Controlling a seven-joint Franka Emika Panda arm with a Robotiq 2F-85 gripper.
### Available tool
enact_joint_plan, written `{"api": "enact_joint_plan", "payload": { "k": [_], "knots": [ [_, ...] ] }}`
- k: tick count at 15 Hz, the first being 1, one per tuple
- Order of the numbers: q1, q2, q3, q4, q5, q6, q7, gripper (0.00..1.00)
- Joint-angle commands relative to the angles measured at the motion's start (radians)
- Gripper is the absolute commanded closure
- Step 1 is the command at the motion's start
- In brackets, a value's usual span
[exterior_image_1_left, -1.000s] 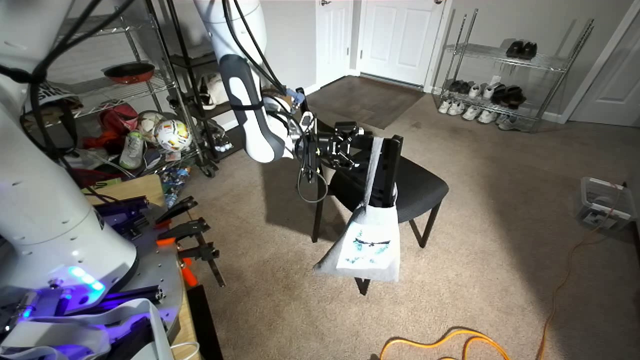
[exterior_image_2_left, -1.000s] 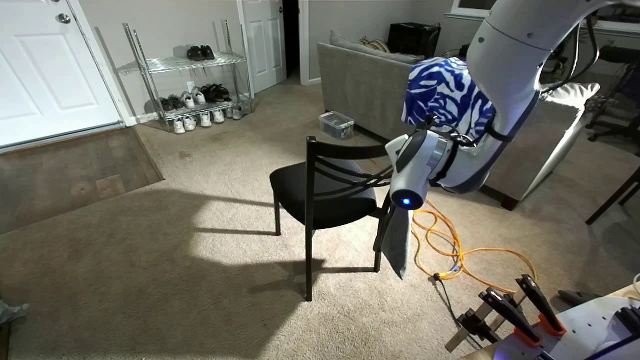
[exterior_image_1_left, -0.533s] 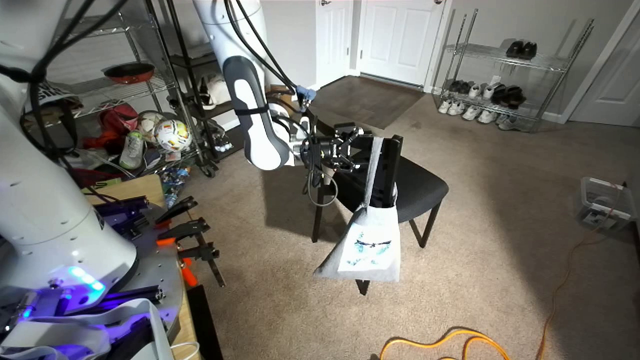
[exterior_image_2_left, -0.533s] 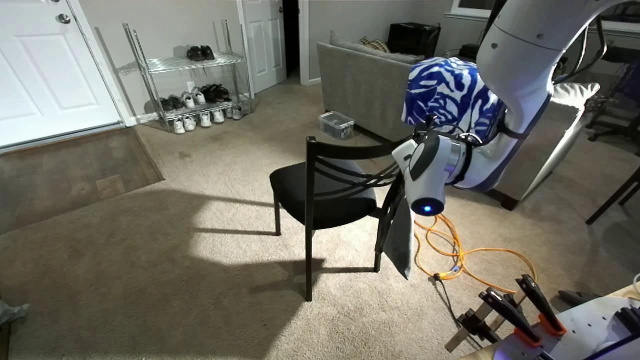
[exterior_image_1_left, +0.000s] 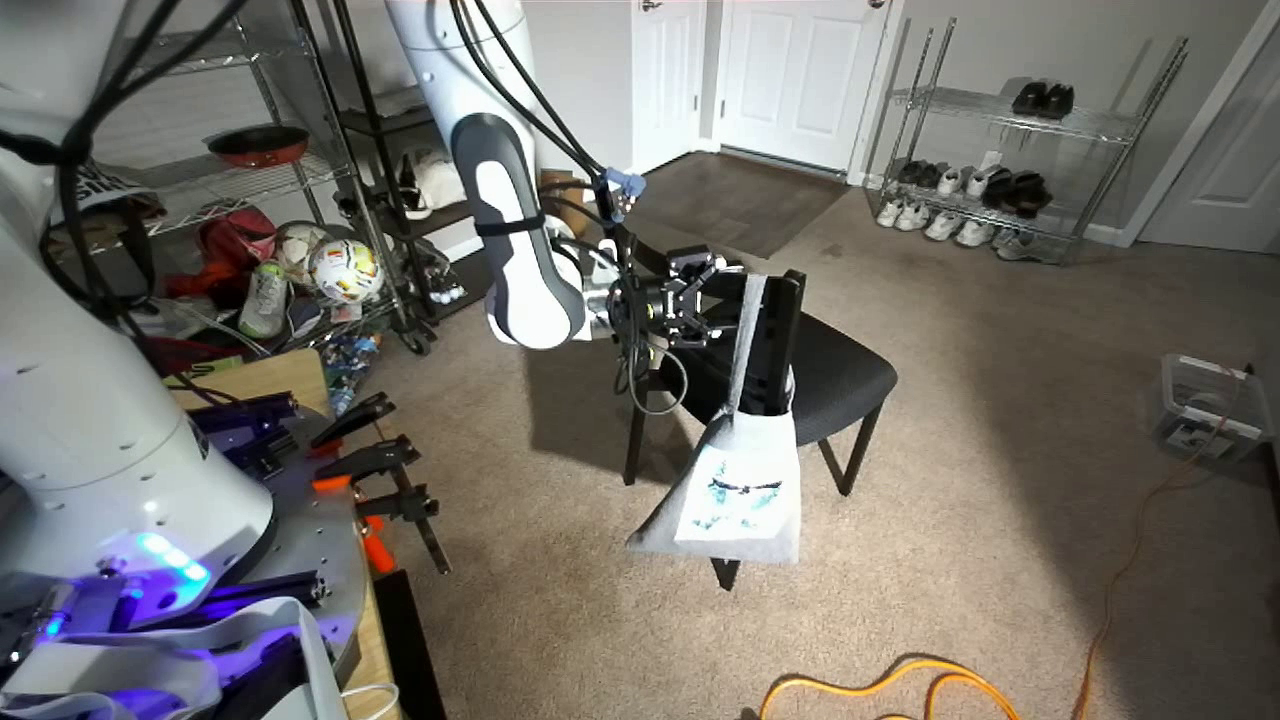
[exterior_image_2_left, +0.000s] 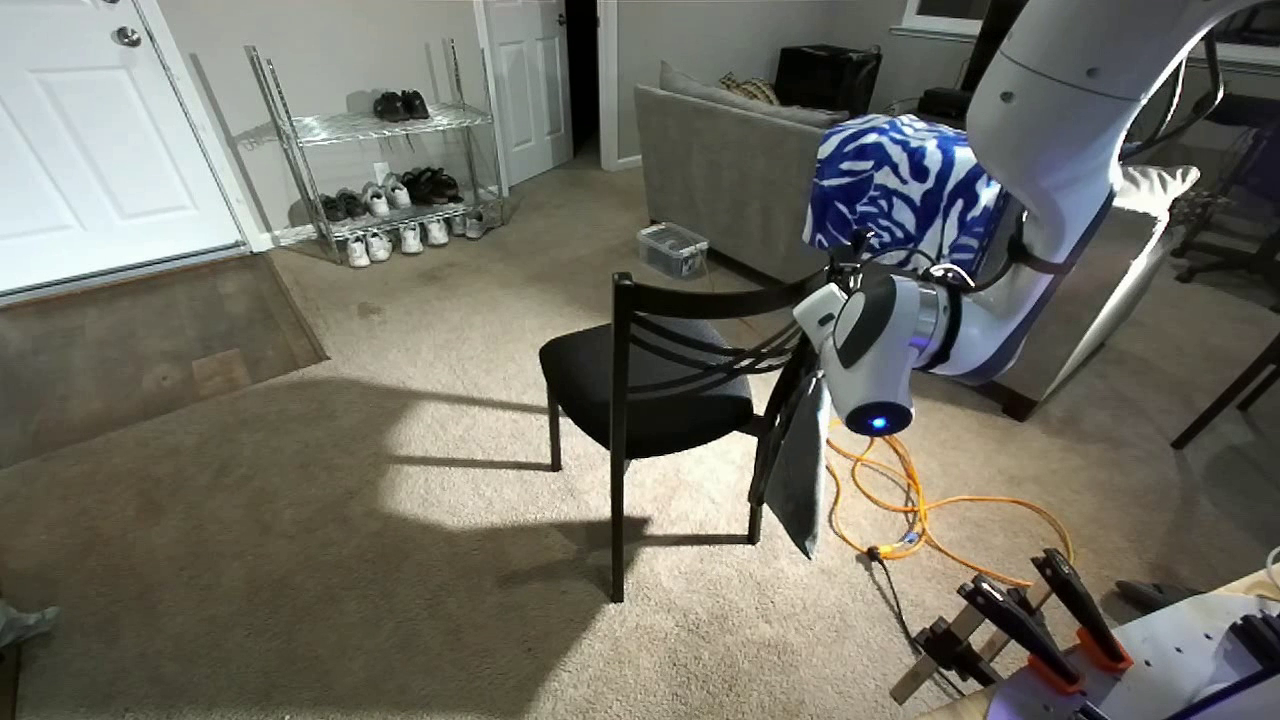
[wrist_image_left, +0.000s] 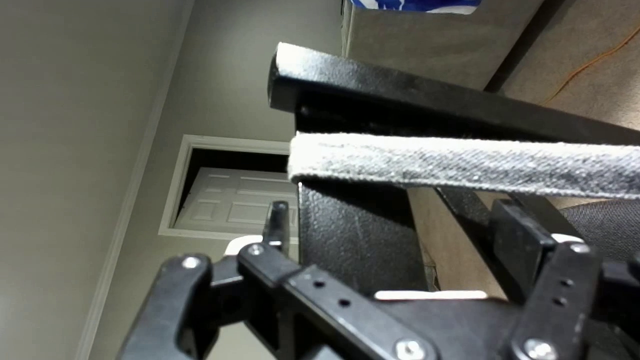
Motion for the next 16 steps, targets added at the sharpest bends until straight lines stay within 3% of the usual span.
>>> {"api": "enact_joint_plan", "payload": {
  "k": [1, 12, 16],
  "knots": [
    [-0.011, -0.055, 0.011, -0.043, -0.045, -0.017, 0.007, 0.0],
    [-0.012, -0.07, -0.039, -0.053, -0.036, -0.064, 0.01, 0.0],
    [-0.041, -0.07, -0.024, -0.048, -0.015, -0.071, -0.003, 0.0]
  ]
}}
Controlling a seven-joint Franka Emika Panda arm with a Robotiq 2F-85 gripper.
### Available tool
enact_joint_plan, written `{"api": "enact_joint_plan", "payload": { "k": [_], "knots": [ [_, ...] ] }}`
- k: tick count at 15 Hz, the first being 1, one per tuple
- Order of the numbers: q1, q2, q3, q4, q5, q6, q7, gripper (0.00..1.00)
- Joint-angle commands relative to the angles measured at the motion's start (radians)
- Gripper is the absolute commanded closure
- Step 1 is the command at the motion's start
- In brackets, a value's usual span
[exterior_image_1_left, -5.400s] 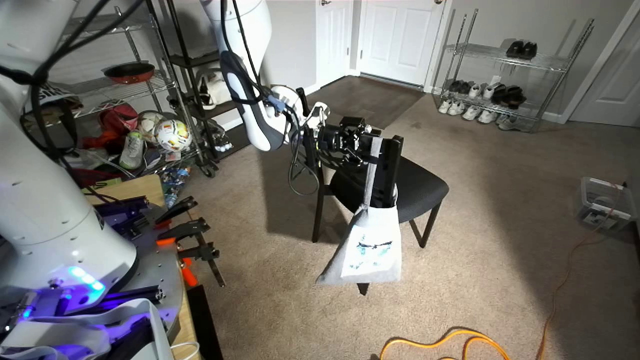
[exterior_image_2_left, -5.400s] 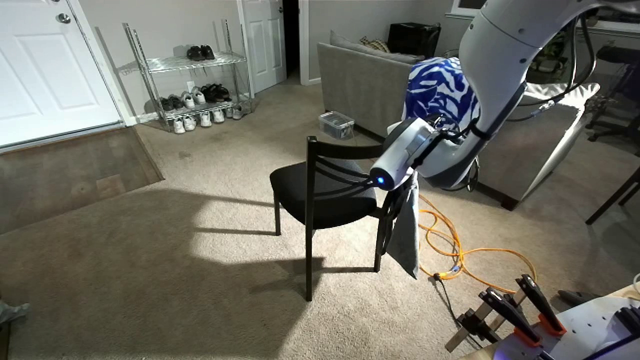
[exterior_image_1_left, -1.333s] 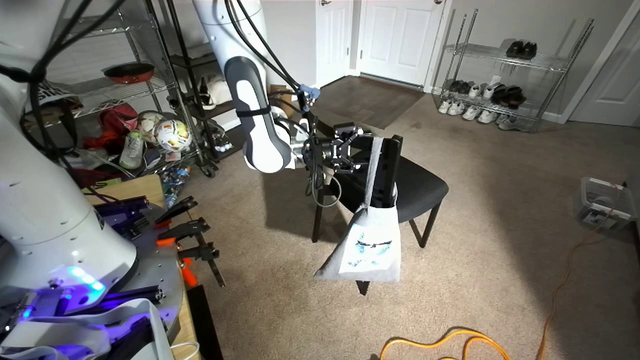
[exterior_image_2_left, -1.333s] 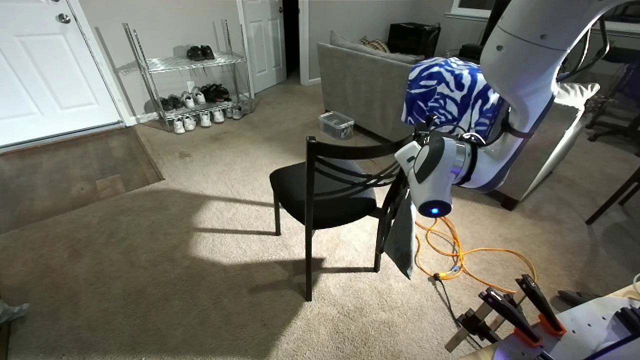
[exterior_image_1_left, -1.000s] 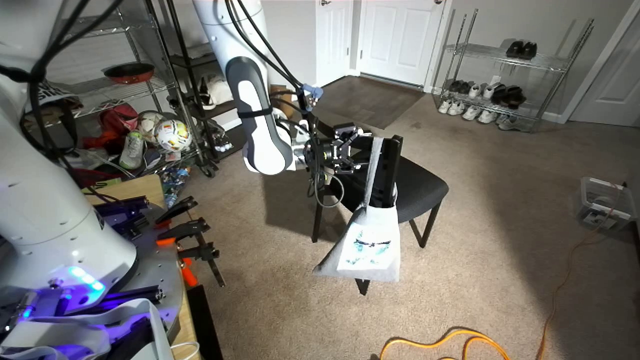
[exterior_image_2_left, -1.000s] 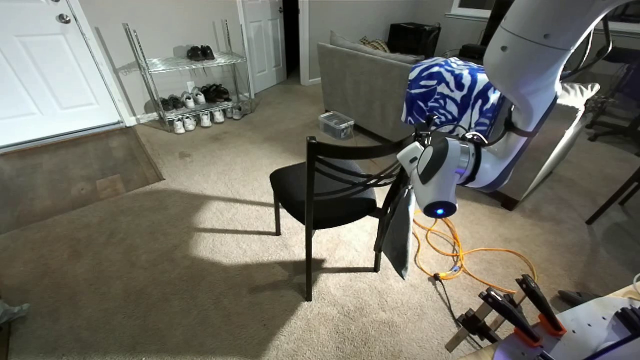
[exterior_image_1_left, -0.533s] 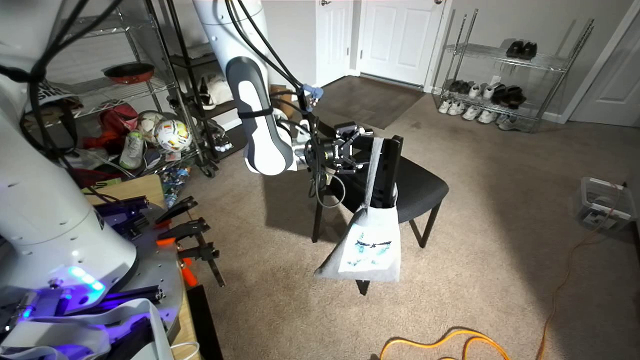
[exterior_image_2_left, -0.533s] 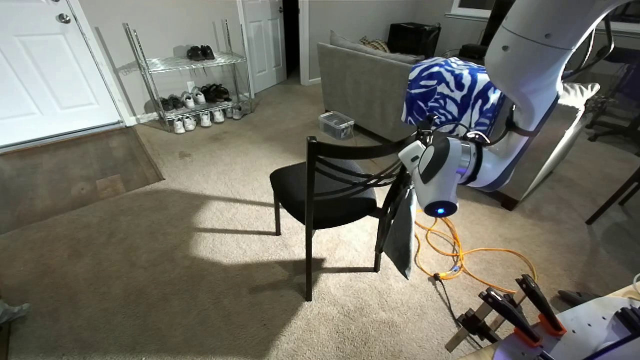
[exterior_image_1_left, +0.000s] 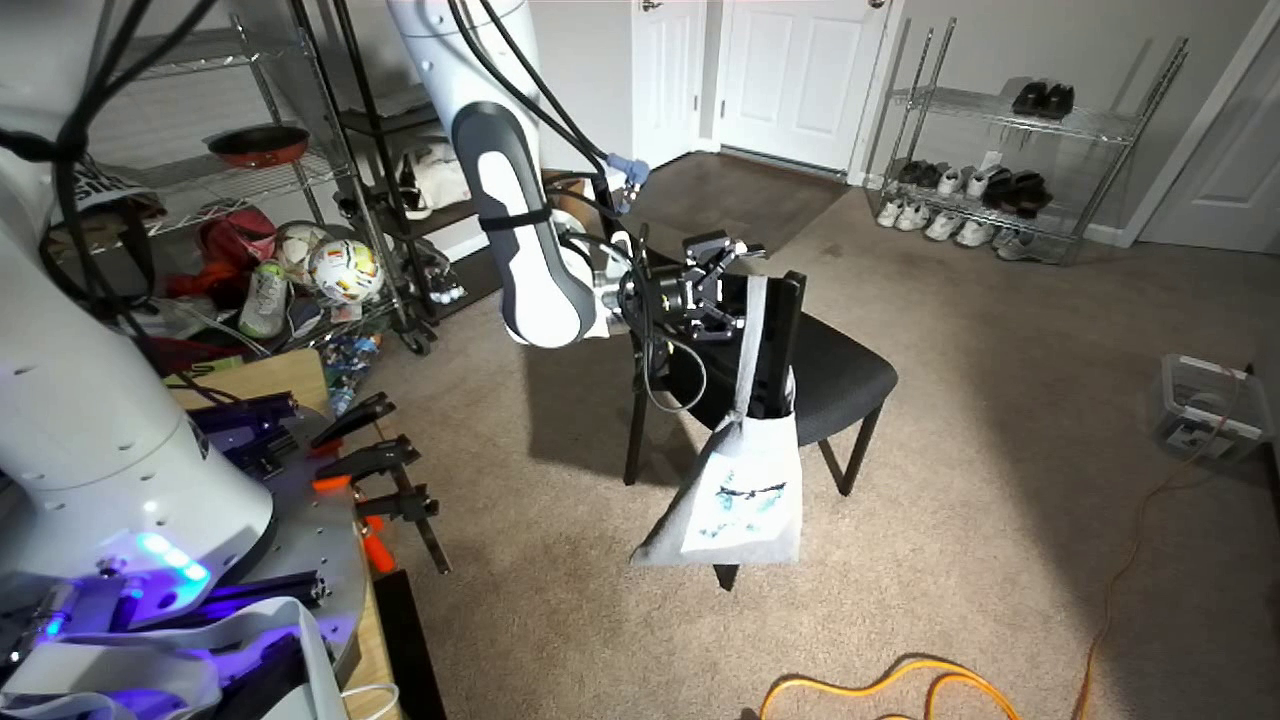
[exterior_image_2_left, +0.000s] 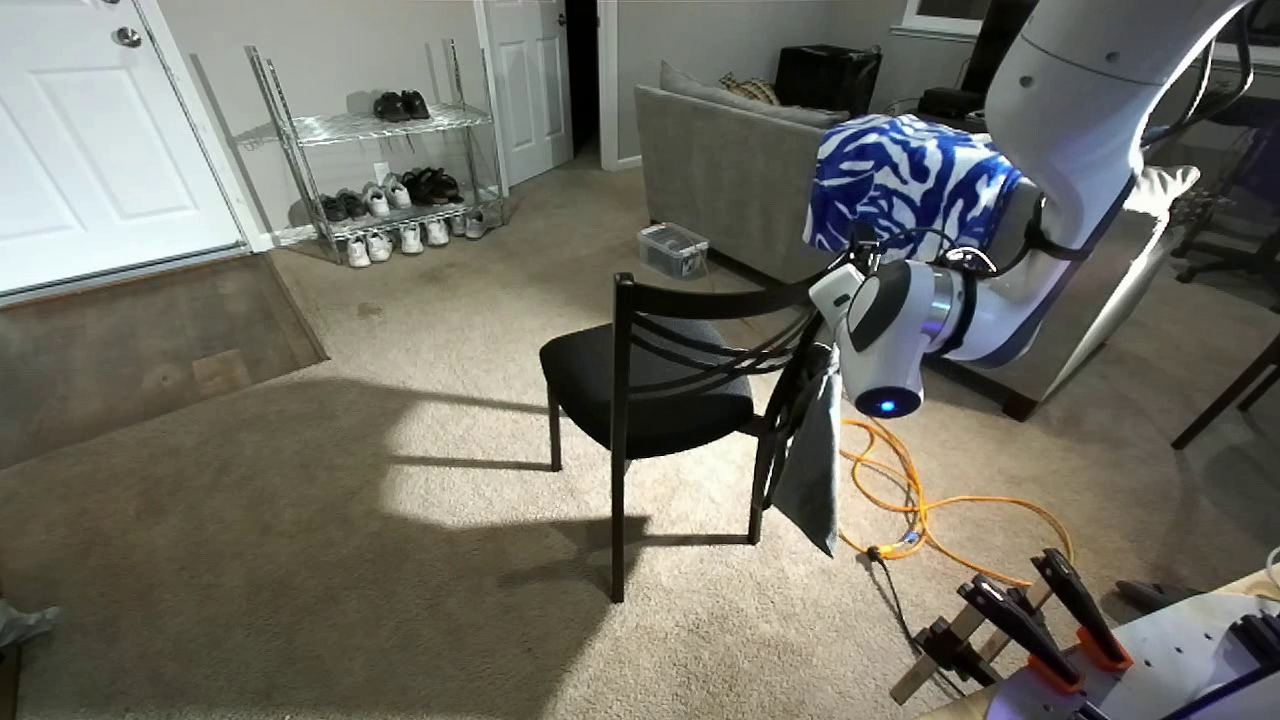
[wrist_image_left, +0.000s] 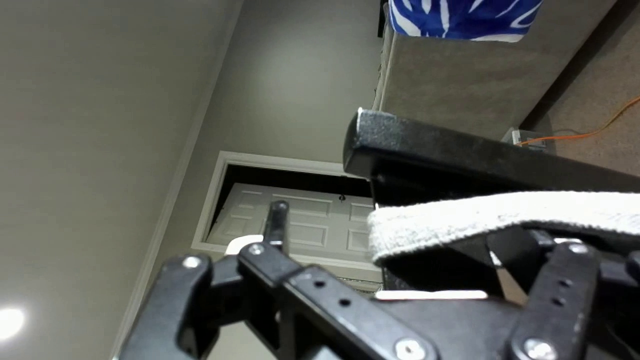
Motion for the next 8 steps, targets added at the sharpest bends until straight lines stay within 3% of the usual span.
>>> {"api": "enact_joint_plan", "payload": {
  "k": [1, 8],
  "knots": [
    [-0.026, -0.037, 0.005, -0.044, -0.003, -0.018, -0.006, 0.0],
    [-0.03, -0.016, -0.021, -0.035, 0.039, -0.138, -0.049, 0.0]
  ]
}}
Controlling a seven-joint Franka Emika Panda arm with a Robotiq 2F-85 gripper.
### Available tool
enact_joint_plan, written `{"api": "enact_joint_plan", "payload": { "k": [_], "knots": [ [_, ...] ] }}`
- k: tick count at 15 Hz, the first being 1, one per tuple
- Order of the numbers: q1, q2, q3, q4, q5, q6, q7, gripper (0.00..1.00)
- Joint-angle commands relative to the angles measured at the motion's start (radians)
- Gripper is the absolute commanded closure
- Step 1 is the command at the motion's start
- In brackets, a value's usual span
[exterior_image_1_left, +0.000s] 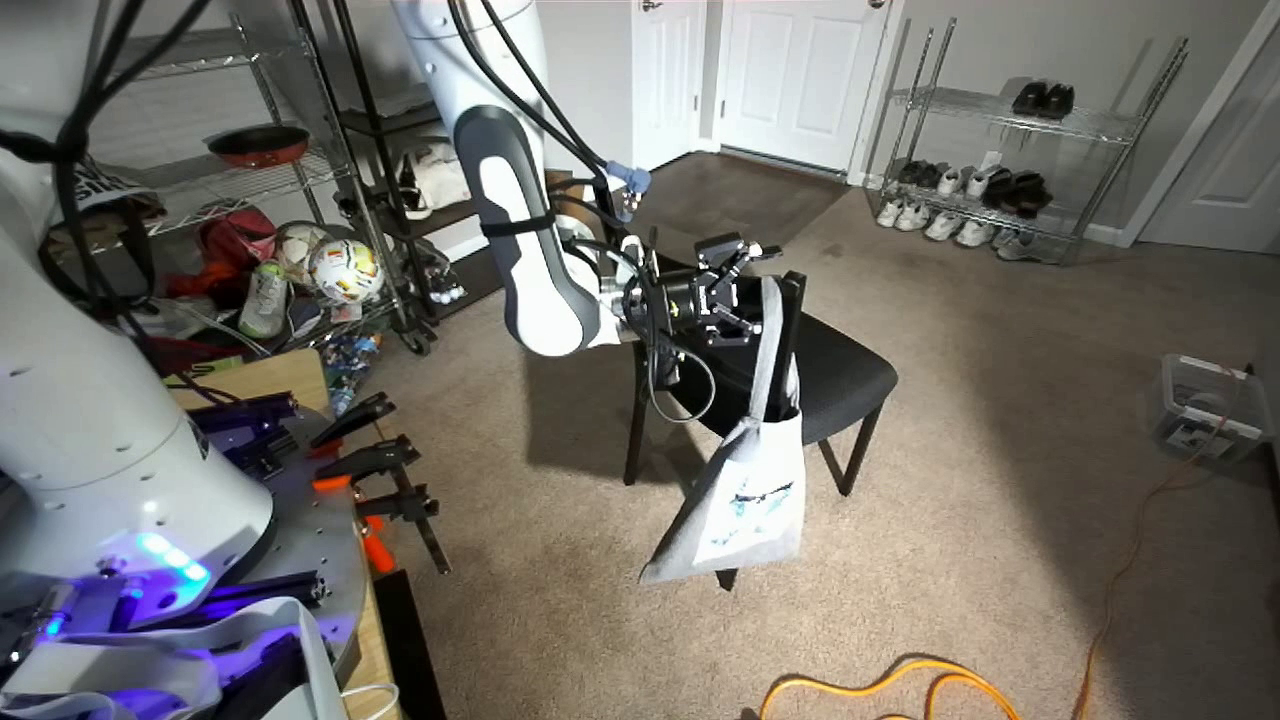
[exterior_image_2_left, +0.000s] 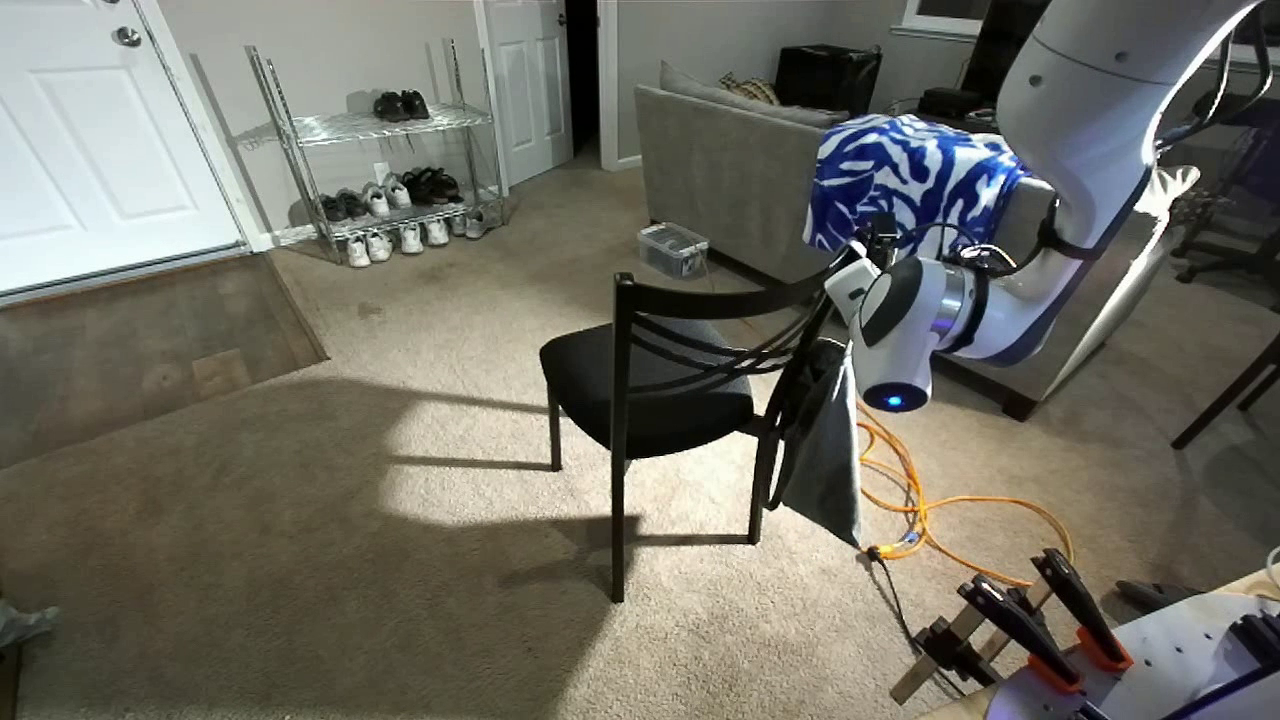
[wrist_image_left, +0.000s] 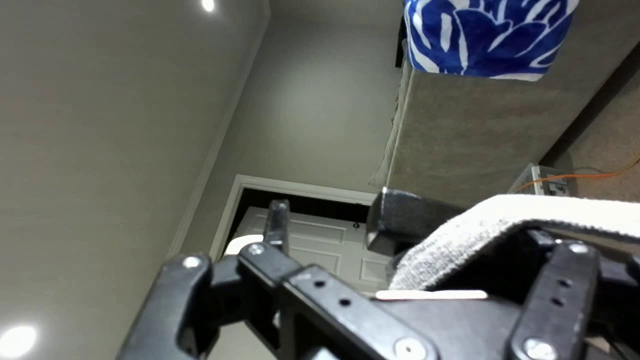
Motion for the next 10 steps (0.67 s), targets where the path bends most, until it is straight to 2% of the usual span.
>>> {"api": "enact_joint_plan", "payload": {
  "k": [1, 7, 10],
  "knots": [
    [0.002, -0.009, -0.011, -0.033, 0.024, -0.125, -0.047, 0.0],
    [0.018, 0.028, -0.021, -0.032, 0.024, -0.365, -0.058, 0.0],
    [0.01, 0.031, -0.014, -0.029, 0.032, -0.393, -0.062, 0.0]
  ]
}}
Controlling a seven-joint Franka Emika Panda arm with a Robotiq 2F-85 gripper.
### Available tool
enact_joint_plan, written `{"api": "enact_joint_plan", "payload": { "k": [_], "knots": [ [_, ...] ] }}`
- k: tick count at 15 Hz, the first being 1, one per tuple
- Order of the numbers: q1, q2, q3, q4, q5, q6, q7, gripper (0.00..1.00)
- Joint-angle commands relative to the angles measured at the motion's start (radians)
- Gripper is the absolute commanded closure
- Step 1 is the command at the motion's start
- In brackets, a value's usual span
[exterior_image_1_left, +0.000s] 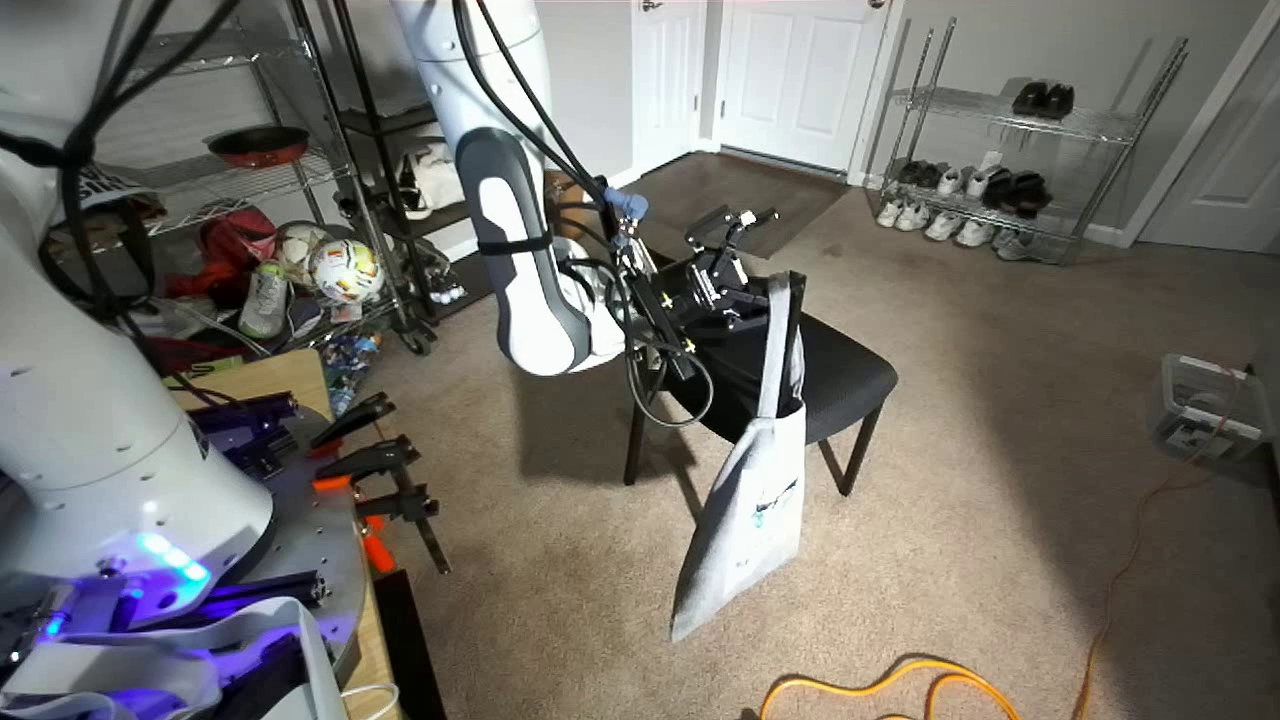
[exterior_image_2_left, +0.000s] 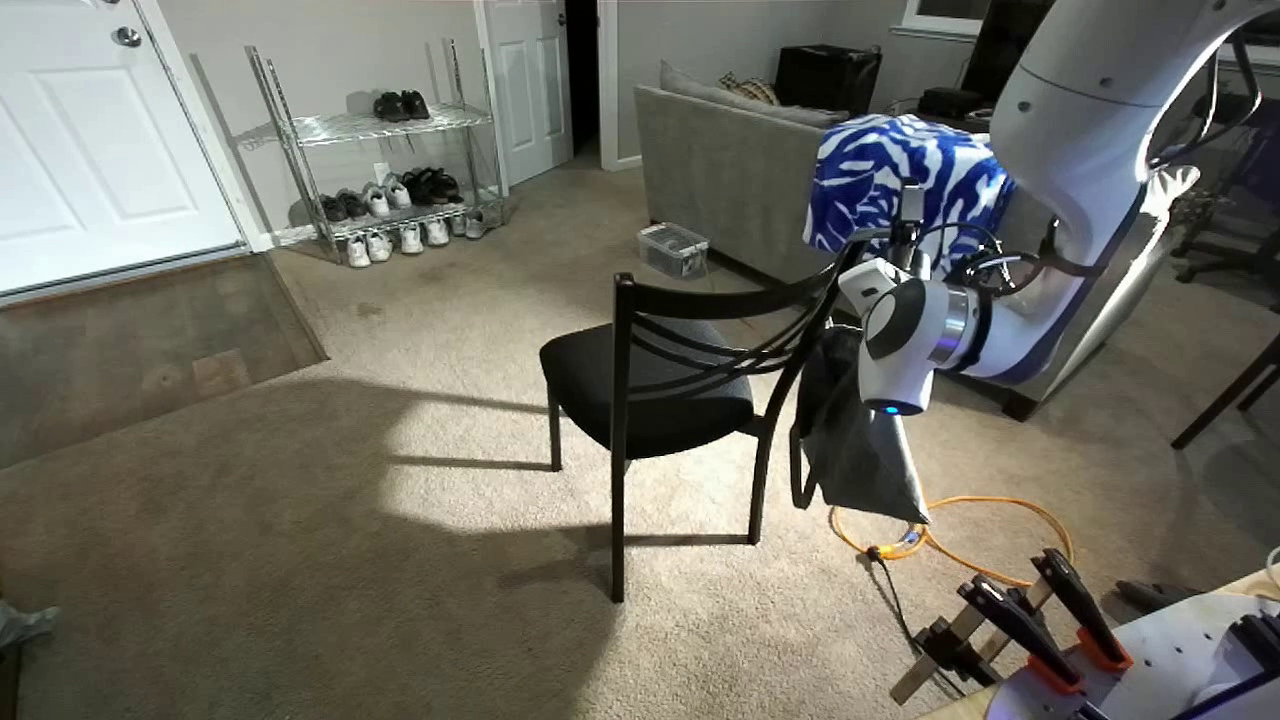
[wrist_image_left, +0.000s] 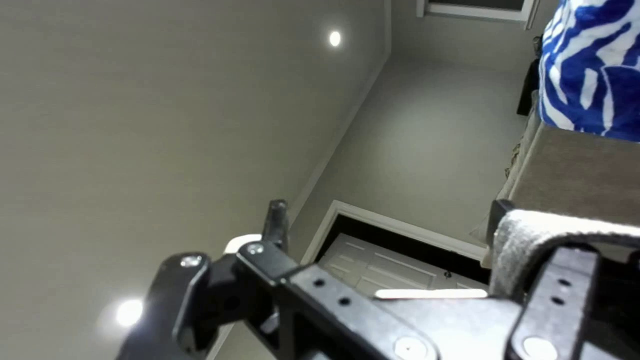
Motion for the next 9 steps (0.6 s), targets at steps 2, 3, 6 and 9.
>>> {"api": "enact_joint_plan", "payload": {
  "k": [2, 3, 6, 9],
  "knots": [
    [-0.006, -0.025, 0.008, -0.016, 0.035, -0.006, -0.046, 0.0],
    [-0.011, -0.028, 0.009, -0.01, 0.042, 0.005, -0.047, 0.0],
    [-0.026, -0.04, 0.006, 0.013, 0.066, 0.029, -0.048, 0.0],
    [-0.039, -0.051, -0.007, 0.043, 0.093, 0.023, -0.049, 0.0]
  ]
}}
